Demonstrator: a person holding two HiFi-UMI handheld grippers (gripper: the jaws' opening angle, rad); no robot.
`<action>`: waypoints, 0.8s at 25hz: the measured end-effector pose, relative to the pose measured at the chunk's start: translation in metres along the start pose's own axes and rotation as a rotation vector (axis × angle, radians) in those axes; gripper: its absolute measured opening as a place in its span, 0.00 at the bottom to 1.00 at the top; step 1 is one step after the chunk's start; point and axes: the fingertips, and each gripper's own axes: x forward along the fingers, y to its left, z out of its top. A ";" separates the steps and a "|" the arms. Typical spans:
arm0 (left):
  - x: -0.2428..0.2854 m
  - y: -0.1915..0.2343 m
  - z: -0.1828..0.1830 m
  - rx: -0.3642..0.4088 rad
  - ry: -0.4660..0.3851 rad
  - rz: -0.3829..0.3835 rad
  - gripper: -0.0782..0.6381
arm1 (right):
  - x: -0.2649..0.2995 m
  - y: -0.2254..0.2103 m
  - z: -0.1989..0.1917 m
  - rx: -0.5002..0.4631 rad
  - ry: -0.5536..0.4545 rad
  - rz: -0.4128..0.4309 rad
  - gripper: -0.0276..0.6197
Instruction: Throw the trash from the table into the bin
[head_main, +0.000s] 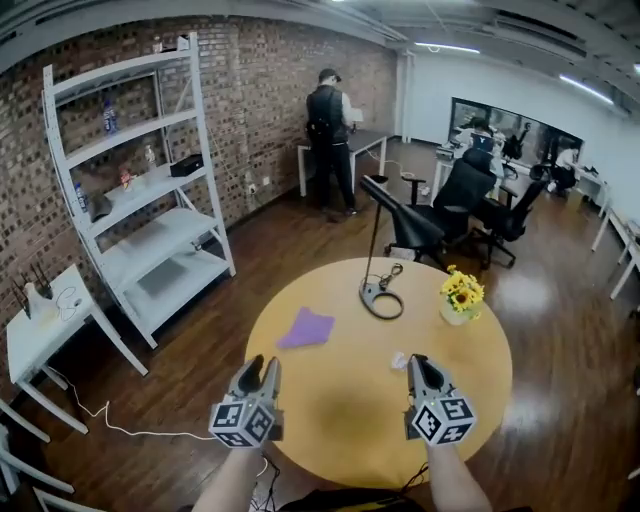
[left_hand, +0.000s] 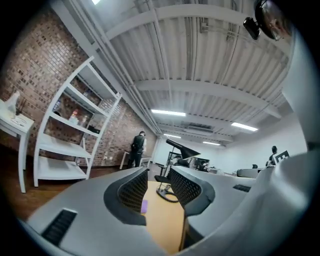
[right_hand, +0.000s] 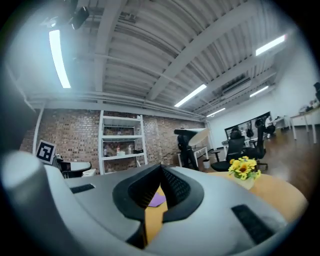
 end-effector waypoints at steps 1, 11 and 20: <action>0.011 -0.020 -0.003 -0.007 -0.002 -0.035 0.30 | -0.012 -0.017 0.004 0.013 -0.015 -0.033 0.05; 0.062 -0.138 -0.021 -0.018 0.021 -0.345 0.11 | -0.099 -0.118 0.006 0.073 -0.080 -0.318 0.05; 0.058 -0.139 -0.012 -0.007 0.027 -0.447 0.11 | -0.096 -0.098 -0.002 0.030 -0.062 -0.359 0.05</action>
